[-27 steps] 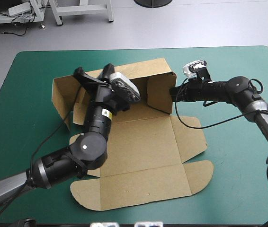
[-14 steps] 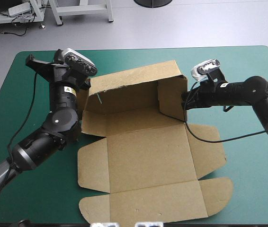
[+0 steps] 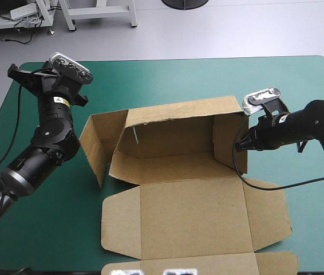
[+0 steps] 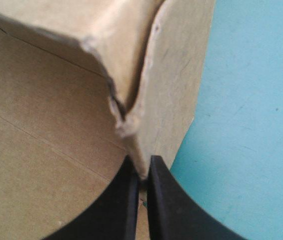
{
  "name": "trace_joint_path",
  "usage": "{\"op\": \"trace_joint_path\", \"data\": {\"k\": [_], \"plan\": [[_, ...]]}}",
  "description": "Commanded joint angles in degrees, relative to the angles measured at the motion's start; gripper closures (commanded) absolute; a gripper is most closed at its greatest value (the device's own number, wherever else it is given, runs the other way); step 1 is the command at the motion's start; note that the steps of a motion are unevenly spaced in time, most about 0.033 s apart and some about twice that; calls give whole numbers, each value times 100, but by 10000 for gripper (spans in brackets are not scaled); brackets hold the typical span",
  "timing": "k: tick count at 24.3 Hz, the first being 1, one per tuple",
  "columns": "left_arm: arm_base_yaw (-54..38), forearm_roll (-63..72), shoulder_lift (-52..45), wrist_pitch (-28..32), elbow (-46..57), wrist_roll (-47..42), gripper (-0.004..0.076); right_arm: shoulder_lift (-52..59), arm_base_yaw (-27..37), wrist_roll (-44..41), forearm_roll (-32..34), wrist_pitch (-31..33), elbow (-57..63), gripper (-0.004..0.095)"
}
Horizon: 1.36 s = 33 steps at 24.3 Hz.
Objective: Fold the box
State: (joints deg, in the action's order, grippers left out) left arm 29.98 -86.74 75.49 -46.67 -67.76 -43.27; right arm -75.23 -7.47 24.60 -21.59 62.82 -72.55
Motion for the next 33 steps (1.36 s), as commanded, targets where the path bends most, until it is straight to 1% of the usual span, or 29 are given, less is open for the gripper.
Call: {"op": "trace_joint_path", "data": {"k": [1,7,10,11,14,16,17,18,20,23,25,29,33], "plan": [[-23,-202,-196,64,-170,122,729,-26,41,-127,203,-197,-138,927],[-23,-116,-196,113,-170,299,729,-645,41,-132,203,-484,-138,927],[-23,28,-196,143,-170,499,729,-930,41,-132,203,-856,-138,927],[-23,80,-196,232,-170,538,729,-1079,41,-91,203,-1138,-159,927],[-23,177,-196,258,-170,538,729,-1380,41,-91,203,-1382,-417,927],[-23,242,-196,288,-170,538,729,-1704,41,-7,203,-1491,-722,927],[-23,242,-196,288,-170,474,729,-1921,41,145,191,-1691,-897,928],[-23,242,-196,288,-170,592,729,-2064,41,211,180,-1849,-987,927],[-23,242,-196,276,-170,599,729,-2282,41,233,180,-2011,-1084,927],[-23,242,-196,359,-170,601,729,-2452,41,479,180,-2101,-1084,924],[-23,242,-196,384,-170,612,729,-2468,41,503,190,-2130,-1098,878],[-23,265,-196,384,-170,612,729,-2468,29,659,190,-2245,-1176,689],[-23,280,-196,384,-170,612,729,-2468,29,659,63,-2280,-1266,563]]}}
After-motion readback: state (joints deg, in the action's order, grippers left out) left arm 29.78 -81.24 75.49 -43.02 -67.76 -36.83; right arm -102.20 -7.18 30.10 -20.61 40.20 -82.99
